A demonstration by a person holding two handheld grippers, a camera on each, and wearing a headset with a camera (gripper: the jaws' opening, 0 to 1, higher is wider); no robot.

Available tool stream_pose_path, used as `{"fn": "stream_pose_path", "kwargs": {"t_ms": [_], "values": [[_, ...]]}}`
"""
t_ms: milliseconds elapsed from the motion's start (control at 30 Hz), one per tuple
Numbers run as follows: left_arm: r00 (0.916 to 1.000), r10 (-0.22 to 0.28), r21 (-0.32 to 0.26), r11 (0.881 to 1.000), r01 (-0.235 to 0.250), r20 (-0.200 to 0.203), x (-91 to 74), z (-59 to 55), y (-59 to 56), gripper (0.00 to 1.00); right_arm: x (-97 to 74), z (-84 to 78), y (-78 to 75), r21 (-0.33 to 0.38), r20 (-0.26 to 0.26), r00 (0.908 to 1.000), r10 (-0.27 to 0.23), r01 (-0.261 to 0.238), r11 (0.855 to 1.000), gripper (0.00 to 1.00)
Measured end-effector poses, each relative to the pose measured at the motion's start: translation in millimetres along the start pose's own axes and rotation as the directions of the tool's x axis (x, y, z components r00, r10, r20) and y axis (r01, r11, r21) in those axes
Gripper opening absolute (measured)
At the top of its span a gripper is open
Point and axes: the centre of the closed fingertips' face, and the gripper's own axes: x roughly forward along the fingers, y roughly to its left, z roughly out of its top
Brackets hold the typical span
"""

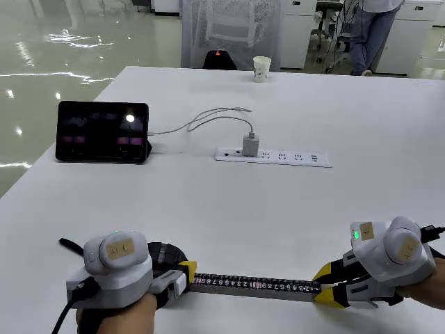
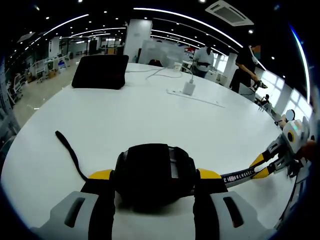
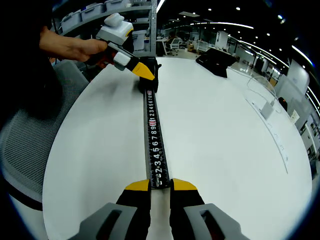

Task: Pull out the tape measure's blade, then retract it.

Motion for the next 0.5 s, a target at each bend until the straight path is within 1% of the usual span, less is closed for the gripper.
{"fn": "stream_pose_path", "kwargs": {"t_ms": [333,500], "values": [[1.0,-0.002,-0.002,1.0,0.002,-0.002,-0.1,0.1,-0.6,0.58,8.8,11.7,1.0,-0.004,0.015,0.9999,0.008,-0.007,1.0,0.1],[1.0,-0.002,-0.004,1.0,0.002,-0.002,0.1,0.2,-0.5,0.58,11.4,14.9,0.7,-0.007,0.016,0.9998,0.008,-0.008,1.0,0.1]]}}
